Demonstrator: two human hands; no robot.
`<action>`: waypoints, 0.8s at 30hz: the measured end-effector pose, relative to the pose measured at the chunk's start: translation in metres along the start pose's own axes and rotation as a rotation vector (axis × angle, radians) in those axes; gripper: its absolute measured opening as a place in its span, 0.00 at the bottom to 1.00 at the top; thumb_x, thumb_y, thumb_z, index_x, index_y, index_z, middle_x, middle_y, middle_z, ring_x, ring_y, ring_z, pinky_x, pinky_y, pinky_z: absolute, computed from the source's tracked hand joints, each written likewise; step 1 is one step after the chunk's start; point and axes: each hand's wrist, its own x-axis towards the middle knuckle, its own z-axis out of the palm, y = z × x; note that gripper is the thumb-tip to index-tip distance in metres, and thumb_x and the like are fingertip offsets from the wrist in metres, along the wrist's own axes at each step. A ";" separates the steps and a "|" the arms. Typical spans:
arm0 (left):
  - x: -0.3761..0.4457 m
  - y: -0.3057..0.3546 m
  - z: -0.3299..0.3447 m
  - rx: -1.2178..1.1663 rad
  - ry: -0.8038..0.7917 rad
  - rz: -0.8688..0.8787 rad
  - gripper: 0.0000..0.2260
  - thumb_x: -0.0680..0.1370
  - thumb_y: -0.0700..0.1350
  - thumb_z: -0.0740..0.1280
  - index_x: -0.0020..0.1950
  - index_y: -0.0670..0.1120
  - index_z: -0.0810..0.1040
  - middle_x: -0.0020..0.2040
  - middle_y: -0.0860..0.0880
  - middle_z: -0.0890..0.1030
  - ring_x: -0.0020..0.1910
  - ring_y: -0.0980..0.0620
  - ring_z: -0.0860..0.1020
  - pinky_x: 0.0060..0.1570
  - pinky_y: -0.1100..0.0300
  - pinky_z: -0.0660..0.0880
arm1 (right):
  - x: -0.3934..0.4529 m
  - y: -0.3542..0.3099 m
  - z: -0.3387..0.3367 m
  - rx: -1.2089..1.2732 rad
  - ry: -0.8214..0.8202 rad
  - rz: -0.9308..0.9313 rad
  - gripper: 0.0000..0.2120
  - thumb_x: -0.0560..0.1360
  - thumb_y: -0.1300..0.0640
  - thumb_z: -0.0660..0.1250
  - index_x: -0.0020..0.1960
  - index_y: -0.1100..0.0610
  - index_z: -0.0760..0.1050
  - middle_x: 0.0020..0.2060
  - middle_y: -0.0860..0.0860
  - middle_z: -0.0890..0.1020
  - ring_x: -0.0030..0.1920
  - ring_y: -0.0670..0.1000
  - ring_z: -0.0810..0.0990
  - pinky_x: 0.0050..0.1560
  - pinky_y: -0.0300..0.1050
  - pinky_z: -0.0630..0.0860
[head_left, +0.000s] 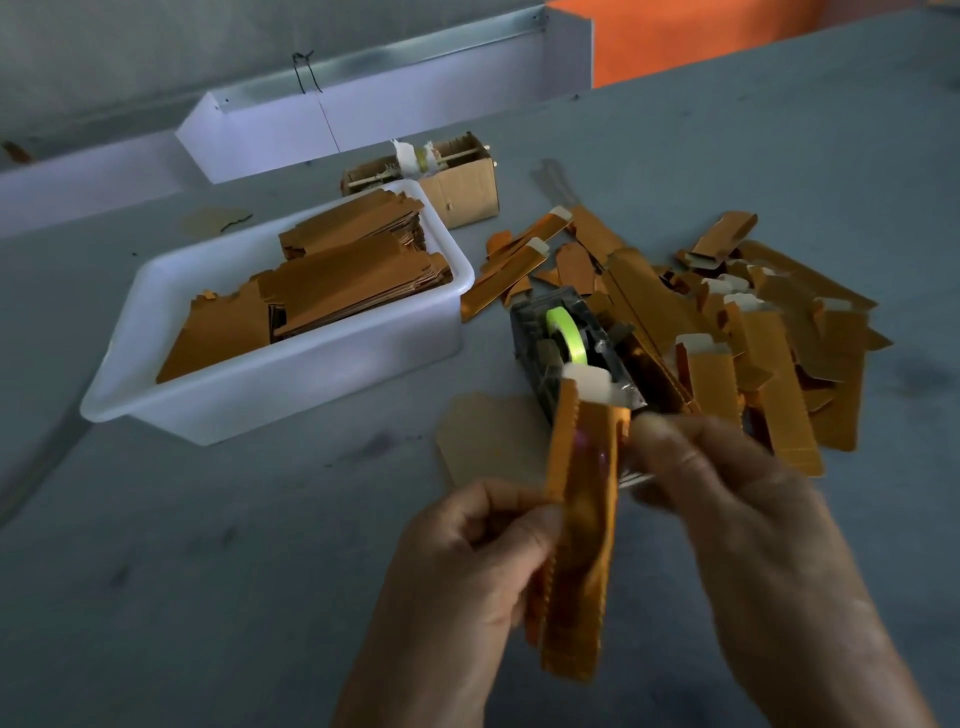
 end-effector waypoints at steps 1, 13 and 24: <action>0.002 0.001 -0.001 -0.050 0.052 0.015 0.05 0.65 0.40 0.74 0.31 0.42 0.80 0.23 0.47 0.74 0.18 0.57 0.66 0.17 0.69 0.61 | 0.005 -0.003 -0.007 -0.064 0.060 -0.047 0.19 0.62 0.39 0.61 0.43 0.50 0.79 0.38 0.46 0.80 0.38 0.42 0.78 0.31 0.32 0.72; 0.013 -0.005 0.001 -0.109 0.105 0.031 0.03 0.64 0.46 0.70 0.31 0.49 0.82 0.26 0.49 0.76 0.22 0.58 0.69 0.21 0.69 0.66 | 0.054 0.004 -0.020 -0.514 -0.033 -0.169 0.05 0.73 0.49 0.66 0.39 0.46 0.77 0.36 0.41 0.77 0.38 0.32 0.76 0.28 0.27 0.69; 0.016 -0.008 0.024 -0.121 0.102 -0.031 0.05 0.73 0.41 0.70 0.37 0.44 0.82 0.35 0.43 0.82 0.34 0.47 0.76 0.38 0.52 0.73 | 0.056 0.012 -0.006 -0.429 -0.010 -0.169 0.05 0.72 0.54 0.70 0.37 0.47 0.78 0.50 0.37 0.75 0.51 0.36 0.74 0.45 0.32 0.72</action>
